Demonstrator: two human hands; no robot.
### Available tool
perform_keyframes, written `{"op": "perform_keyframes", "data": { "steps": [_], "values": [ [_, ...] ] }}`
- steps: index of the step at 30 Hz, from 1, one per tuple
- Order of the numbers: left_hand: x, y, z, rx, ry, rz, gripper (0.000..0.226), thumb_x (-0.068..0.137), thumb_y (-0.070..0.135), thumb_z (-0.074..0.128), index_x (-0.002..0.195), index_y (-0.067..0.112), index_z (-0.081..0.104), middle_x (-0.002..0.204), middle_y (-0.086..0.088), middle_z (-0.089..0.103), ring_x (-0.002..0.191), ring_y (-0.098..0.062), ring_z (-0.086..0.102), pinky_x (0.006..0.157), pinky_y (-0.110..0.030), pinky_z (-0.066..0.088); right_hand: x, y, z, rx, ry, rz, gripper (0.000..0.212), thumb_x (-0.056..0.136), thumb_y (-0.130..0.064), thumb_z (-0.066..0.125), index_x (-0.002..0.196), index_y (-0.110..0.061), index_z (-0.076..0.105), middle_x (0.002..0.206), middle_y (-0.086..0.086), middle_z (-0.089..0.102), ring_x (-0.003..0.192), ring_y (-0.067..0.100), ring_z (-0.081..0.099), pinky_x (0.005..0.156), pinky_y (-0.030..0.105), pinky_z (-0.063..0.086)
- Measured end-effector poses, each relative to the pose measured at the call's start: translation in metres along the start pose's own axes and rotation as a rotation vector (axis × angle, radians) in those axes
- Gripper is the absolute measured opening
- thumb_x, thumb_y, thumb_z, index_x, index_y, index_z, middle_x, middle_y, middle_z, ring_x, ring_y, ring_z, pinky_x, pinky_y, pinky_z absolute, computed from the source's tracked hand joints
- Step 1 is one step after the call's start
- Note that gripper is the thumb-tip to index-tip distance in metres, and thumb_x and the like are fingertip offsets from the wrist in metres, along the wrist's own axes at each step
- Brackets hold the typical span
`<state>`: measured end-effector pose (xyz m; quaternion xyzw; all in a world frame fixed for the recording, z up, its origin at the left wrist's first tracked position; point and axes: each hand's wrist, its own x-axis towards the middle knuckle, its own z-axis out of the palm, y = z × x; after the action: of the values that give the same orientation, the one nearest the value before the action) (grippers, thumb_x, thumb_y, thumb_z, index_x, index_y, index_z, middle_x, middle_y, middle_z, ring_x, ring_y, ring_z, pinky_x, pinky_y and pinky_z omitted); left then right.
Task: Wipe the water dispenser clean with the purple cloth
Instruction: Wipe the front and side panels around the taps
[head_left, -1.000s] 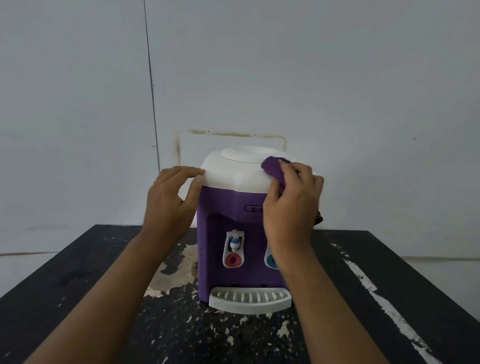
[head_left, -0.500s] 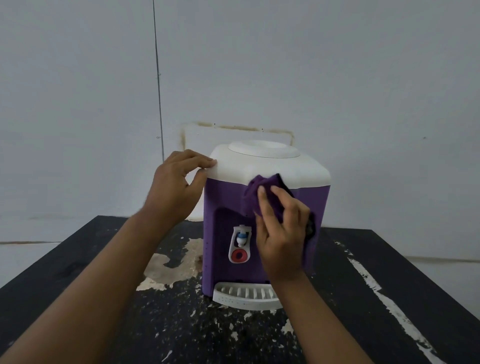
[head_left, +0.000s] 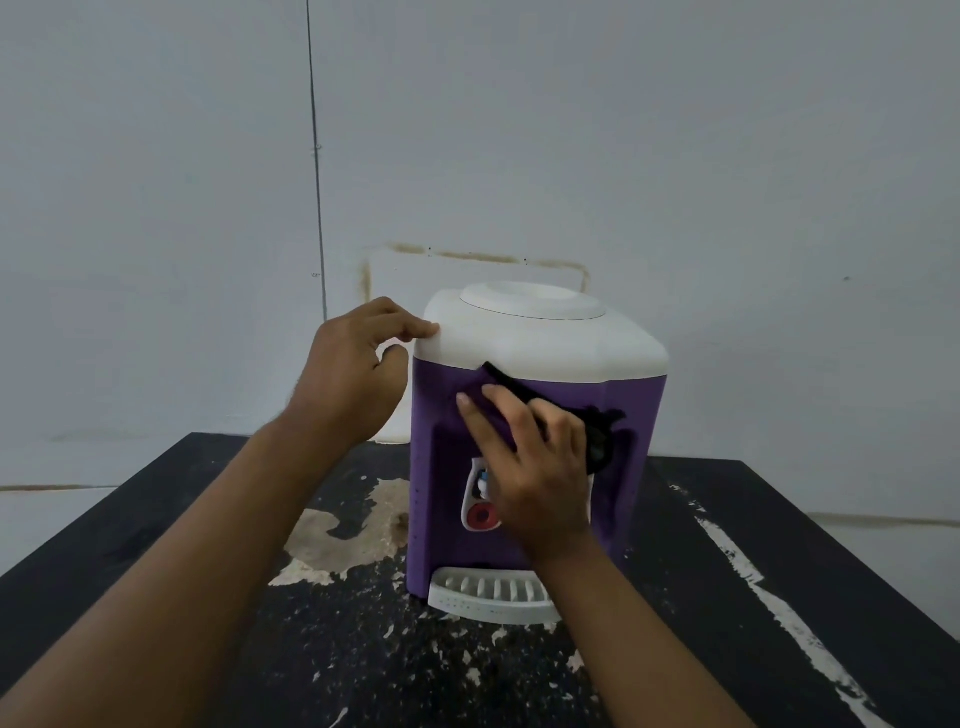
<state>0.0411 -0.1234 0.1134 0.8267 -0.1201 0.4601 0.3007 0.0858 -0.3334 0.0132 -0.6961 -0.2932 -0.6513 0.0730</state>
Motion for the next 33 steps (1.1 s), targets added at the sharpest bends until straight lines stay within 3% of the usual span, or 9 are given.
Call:
{"op": "perform_keyframes", "data": {
  "steps": [6, 10, 12, 17, 20, 23, 27, 31, 33],
  "values": [
    [0.003, 0.011, -0.005, -0.111, -0.016, -0.077, 0.051, 0.085, 0.007, 0.037, 0.104, 0.014, 0.084, 0.100, 0.015, 0.069, 0.083, 0.006, 0.063, 0.066, -0.011, 0.051, 0.044, -0.049, 0.021, 0.060, -0.057, -0.099, 0.037, 0.113, -0.009, 0.046, 0.130, -0.014, 0.078, 0.138, 0.007, 0.073, 0.114, 0.031, 0.053, 0.091, 0.045, 0.048],
    [0.005, 0.015, -0.007, -0.003, -0.014, -0.072, 0.054, 0.086, 0.008, 0.035, 0.107, 0.015, 0.085, 0.104, 0.014, 0.070, 0.093, -0.002, 0.062, 0.088, -0.023, 0.055, 0.030, -0.054, 0.020, 0.023, -0.158, -0.206, 0.042, 0.105, -0.010, 0.047, 0.136, -0.015, 0.076, 0.145, 0.006, 0.070, 0.124, 0.029, 0.053, 0.102, 0.044, 0.047],
    [0.006, 0.016, -0.007, 0.002, -0.008, -0.065, 0.054, 0.088, 0.003, 0.036, 0.107, 0.014, 0.085, 0.105, 0.014, 0.070, 0.098, -0.003, 0.061, 0.091, -0.018, 0.053, 0.019, -0.043, 0.014, 0.040, -0.137, -0.187, 0.042, 0.105, -0.011, 0.050, 0.139, -0.017, 0.075, 0.143, 0.007, 0.071, 0.123, 0.030, 0.052, 0.099, 0.045, 0.043],
    [0.005, 0.014, -0.006, 0.011, -0.016, -0.085, 0.055, 0.092, -0.014, 0.038, 0.109, 0.011, 0.084, 0.105, 0.012, 0.069, 0.101, -0.004, 0.061, 0.087, 0.002, 0.041, 0.004, -0.001, -0.001, -0.019, 0.006, -0.006, 0.043, 0.106, -0.006, 0.055, 0.141, -0.023, 0.075, 0.134, 0.009, 0.075, 0.112, 0.031, 0.054, 0.090, 0.047, 0.044],
    [0.007, 0.015, -0.005, 0.019, -0.015, -0.080, 0.054, 0.092, -0.014, 0.038, 0.108, 0.010, 0.084, 0.105, 0.010, 0.069, 0.102, -0.009, 0.062, 0.090, -0.005, 0.045, 0.019, -0.006, 0.004, -0.014, 0.025, 0.038, 0.042, 0.113, -0.011, 0.046, 0.142, -0.023, 0.074, 0.134, 0.008, 0.074, 0.113, 0.031, 0.054, 0.090, 0.047, 0.044],
    [0.007, 0.017, -0.007, 0.028, -0.017, -0.069, 0.054, 0.092, -0.013, 0.038, 0.108, 0.010, 0.084, 0.105, 0.010, 0.069, 0.103, -0.009, 0.062, 0.094, -0.018, 0.050, 0.030, -0.023, 0.015, -0.006, 0.003, -0.004, 0.034, 0.112, -0.017, 0.057, 0.140, -0.024, 0.075, 0.134, 0.008, 0.074, 0.114, 0.031, 0.054, 0.093, 0.046, 0.042],
    [0.007, 0.017, -0.008, 0.046, -0.020, -0.071, 0.055, 0.092, -0.014, 0.039, 0.108, 0.011, 0.085, 0.108, 0.009, 0.072, 0.103, -0.008, 0.062, 0.091, -0.013, 0.047, 0.013, -0.024, 0.013, 0.030, -0.034, -0.093, 0.036, 0.112, -0.019, 0.052, 0.137, -0.023, 0.078, 0.136, 0.007, 0.075, 0.117, 0.029, 0.052, 0.096, 0.044, 0.041],
    [0.007, 0.017, -0.007, 0.037, -0.025, -0.078, 0.055, 0.090, -0.015, 0.039, 0.108, 0.010, 0.085, 0.110, 0.004, 0.075, 0.102, -0.009, 0.063, 0.093, -0.020, 0.050, -0.005, 0.001, -0.002, 0.014, 0.023, -0.013, 0.034, 0.095, -0.020, 0.086, 0.128, -0.024, 0.083, 0.127, 0.006, 0.079, 0.107, 0.028, 0.056, 0.086, 0.045, 0.047],
    [0.008, 0.017, -0.007, 0.044, -0.026, -0.085, 0.055, 0.091, -0.015, 0.039, 0.108, 0.009, 0.085, 0.110, 0.004, 0.075, 0.101, -0.009, 0.062, 0.091, -0.016, 0.049, 0.002, 0.009, -0.006, 0.050, 0.077, 0.107, 0.033, 0.096, -0.020, 0.085, 0.129, -0.020, 0.083, 0.124, 0.011, 0.078, 0.106, 0.030, 0.055, 0.084, 0.047, 0.050]
  ]
}}
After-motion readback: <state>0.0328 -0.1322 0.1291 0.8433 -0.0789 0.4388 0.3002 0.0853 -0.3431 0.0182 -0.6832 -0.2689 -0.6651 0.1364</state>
